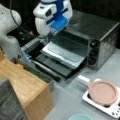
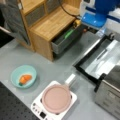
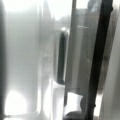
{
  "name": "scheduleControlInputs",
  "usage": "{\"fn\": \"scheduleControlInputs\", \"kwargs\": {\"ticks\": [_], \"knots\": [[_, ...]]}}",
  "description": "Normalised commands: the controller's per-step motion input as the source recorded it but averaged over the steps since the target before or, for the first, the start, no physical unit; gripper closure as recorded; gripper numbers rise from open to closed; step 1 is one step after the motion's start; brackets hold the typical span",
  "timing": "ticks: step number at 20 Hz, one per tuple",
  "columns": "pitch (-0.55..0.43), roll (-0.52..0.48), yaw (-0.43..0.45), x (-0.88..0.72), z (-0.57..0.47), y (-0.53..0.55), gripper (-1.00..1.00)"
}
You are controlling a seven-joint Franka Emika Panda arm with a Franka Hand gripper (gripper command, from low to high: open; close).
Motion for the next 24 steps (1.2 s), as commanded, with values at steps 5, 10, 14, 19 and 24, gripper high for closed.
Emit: {"fn": "scheduleControlInputs", "kwargs": {"ticks": [5,10,14,19,24], "knots": [[0.040,-0.048,0.111,0.77,-0.06,-0.29,-1.00],[0.141,-0.160,0.096,0.67,0.13,-0.20,-1.00],[0.214,-0.154,0.046,0.76,0.20,-0.24,-1.00],[0.297,-0.085,0.050,0.96,0.16,-0.39,-1.00],[0.293,-0.095,0.167,0.84,0.16,-0.40,-1.00]]}}
